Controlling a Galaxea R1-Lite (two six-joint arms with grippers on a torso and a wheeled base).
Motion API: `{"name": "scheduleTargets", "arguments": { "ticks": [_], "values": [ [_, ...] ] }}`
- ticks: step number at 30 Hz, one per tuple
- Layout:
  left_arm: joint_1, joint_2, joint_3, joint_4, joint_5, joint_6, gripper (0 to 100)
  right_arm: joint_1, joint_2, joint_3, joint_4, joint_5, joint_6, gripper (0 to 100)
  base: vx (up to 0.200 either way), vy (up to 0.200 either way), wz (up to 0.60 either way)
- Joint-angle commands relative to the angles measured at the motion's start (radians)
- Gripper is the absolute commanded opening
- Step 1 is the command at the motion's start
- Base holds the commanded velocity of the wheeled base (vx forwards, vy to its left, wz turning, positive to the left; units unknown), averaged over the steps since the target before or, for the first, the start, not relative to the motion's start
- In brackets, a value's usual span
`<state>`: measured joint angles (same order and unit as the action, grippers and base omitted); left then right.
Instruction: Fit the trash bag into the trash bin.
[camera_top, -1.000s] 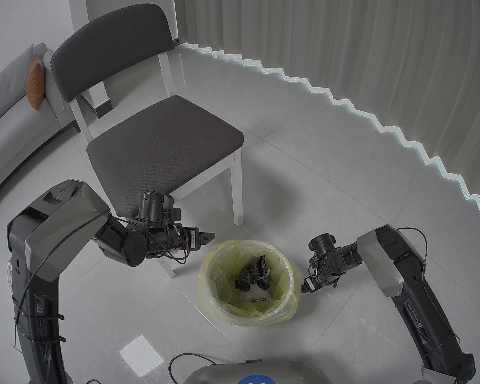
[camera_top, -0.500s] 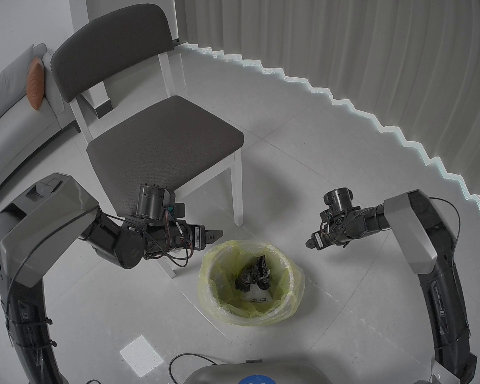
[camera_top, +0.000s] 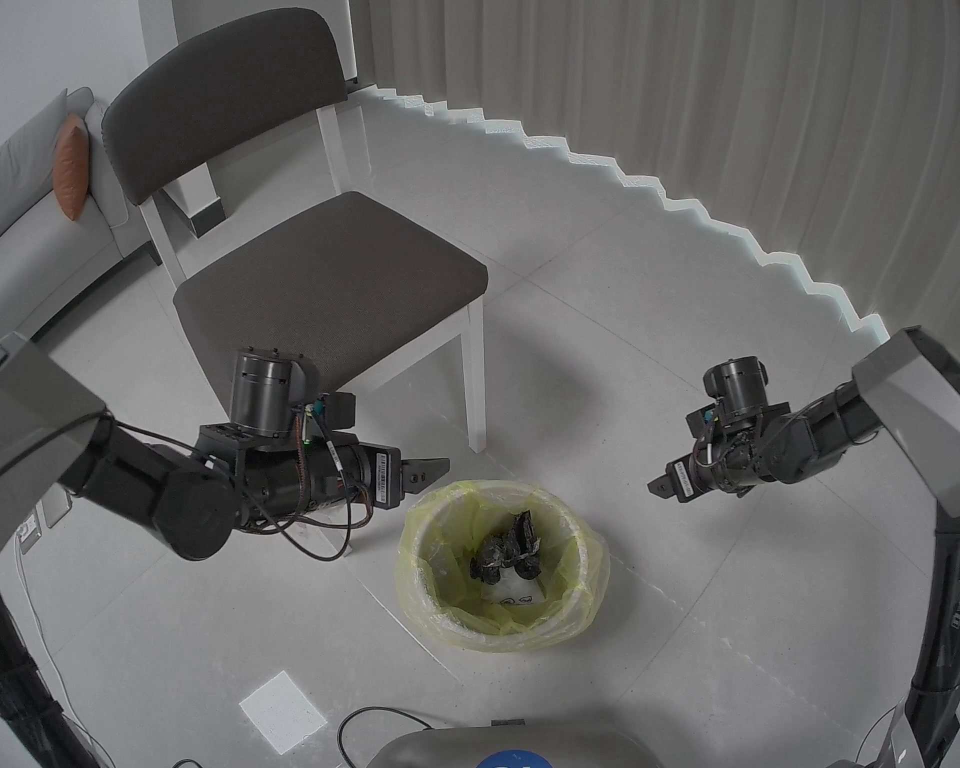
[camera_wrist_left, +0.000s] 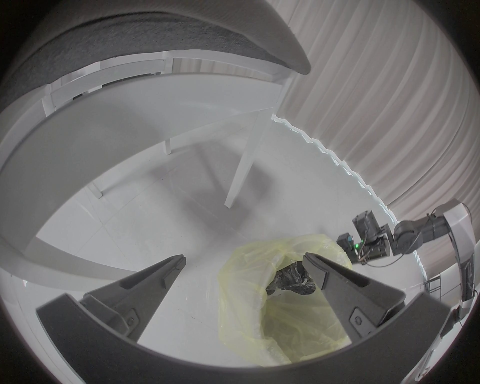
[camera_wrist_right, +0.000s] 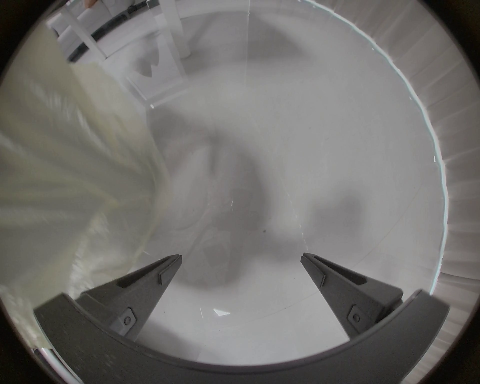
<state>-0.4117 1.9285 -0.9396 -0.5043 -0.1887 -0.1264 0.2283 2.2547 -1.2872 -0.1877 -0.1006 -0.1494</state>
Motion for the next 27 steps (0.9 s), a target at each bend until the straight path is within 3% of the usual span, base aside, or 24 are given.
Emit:
{"name": "scheduleTargets", "arguments": {
  "ticks": [1, 8, 17, 27],
  "values": [
    [-0.016, -0.252, 0.173, -0.002, 0.006, 0.001, 100, 0.000, -0.343, 0.312, -0.138, -0.001, 0.004, 100, 0.000, 0.000, 0.00],
    [0.002, -0.447, 0.335, 0.000, 0.017, -0.001, 100, -0.007, -0.575, 0.523, -0.141, -0.001, 0.010, 100, 0.000, 0.000, 0.00],
    [0.108, -0.651, 0.466, 0.007, 0.037, 0.002, 100, -0.035, -0.879, 0.747, -0.138, 0.002, 0.034, 100, 0.000, 0.000, 0.00],
    [0.159, -0.835, 0.573, 0.016, 0.037, 0.002, 100, -0.043, -1.248, 0.895, -0.064, 0.004, 0.033, 100, 0.000, 0.000, 0.00]
  ]
}}
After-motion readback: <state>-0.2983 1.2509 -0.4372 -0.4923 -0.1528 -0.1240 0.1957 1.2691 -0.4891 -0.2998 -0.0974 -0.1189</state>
